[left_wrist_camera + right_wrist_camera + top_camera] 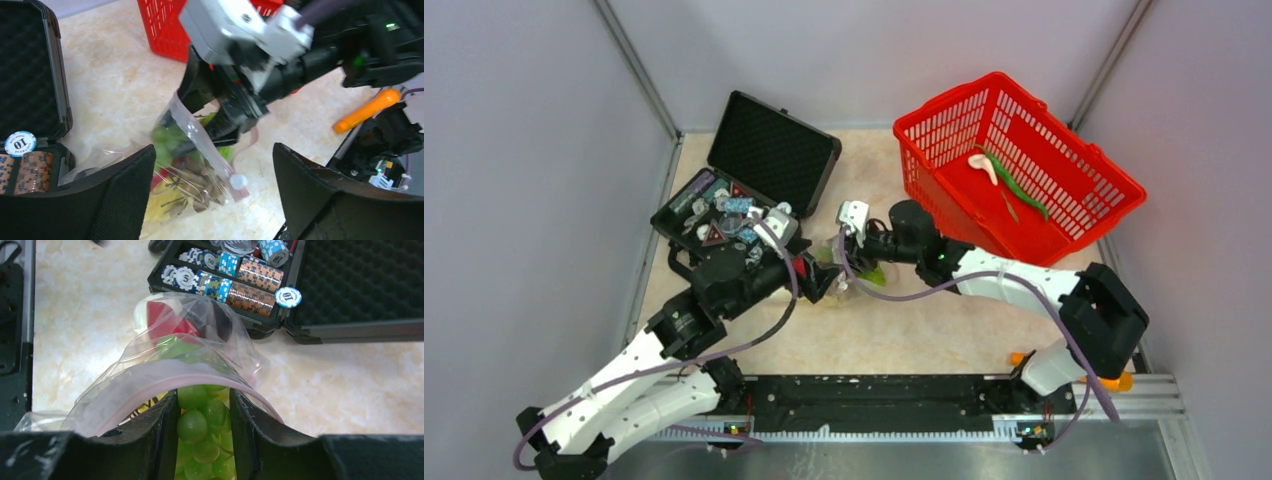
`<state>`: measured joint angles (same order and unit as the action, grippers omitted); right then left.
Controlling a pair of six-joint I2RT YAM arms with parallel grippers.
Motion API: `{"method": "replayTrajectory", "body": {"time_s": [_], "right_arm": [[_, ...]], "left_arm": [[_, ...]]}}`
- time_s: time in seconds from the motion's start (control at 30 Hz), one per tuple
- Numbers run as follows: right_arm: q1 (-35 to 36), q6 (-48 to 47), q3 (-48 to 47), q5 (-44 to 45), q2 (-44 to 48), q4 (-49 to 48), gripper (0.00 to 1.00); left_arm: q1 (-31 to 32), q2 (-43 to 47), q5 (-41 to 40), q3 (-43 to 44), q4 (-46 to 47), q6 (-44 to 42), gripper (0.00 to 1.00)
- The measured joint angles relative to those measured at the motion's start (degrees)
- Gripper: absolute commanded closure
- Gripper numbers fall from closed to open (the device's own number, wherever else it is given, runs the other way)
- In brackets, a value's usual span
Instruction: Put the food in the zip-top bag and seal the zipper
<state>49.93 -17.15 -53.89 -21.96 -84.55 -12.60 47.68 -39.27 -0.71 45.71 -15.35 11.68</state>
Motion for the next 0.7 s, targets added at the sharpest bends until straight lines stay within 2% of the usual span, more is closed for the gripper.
{"method": "replayTrajectory", "body": {"time_s": [0.23,0.43,0.7], "right_arm": [[-3.87,12.55,0.00,0.35,-2.23,-4.83,0.59],[-7.48,20.55,-1.75,-0.31,-3.37,-4.22,0.59],[-7.93,24.30,-2.49,-1.66,-4.09,-2.60,0.59]], "left_arm": [[0.37,7.10,2.29,-4.28,-0.04,-1.36,0.08],[0.68,2.71,5.64,-9.31,3.34,-4.46,0.09],[1.70,-0.46,3.58,-15.15,12.26,-10.95,0.22]]}}
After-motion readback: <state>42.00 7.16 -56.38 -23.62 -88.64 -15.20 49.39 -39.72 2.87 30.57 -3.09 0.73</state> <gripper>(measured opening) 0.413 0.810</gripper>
